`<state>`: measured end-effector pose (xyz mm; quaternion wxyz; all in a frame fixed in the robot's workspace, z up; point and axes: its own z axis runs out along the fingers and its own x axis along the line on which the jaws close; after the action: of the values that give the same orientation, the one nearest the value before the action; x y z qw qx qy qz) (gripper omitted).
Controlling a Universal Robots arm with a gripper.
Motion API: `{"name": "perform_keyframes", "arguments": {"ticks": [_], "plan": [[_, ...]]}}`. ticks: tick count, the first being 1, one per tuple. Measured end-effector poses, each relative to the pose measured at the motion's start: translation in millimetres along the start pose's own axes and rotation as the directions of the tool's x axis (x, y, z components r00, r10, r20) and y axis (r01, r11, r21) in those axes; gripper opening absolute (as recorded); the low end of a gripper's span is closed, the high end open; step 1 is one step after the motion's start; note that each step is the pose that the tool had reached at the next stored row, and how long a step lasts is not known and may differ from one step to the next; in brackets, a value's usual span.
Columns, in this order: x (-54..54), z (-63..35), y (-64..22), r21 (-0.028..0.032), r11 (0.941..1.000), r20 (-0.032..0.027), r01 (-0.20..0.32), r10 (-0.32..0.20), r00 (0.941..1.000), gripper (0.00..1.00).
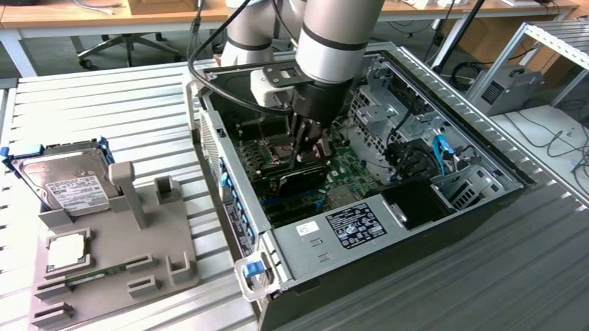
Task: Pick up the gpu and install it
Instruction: 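Insert the gpu into the slot, then press down on the gpu until it lock into place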
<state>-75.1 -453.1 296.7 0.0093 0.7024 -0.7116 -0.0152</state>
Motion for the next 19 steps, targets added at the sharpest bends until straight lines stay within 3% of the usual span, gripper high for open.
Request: {"name": "perform_keyframes", "arguments": {"ticks": [3, 6, 19], "plan": [[-0.1, -0.3, -8.4, -0.008, 1.0, -0.0001, 0.0, 0.0, 1.0, 0.11], [-0.1, -0.5, -13.9, -0.0121, 0.9999, -0.0001, 0.0, 0.0, 1.0, 0.11], [-0.2, -0.3, -13.4, -0.013, 0.9999, -0.0001, 0.0, 0.0, 1.0, 0.11]]}}
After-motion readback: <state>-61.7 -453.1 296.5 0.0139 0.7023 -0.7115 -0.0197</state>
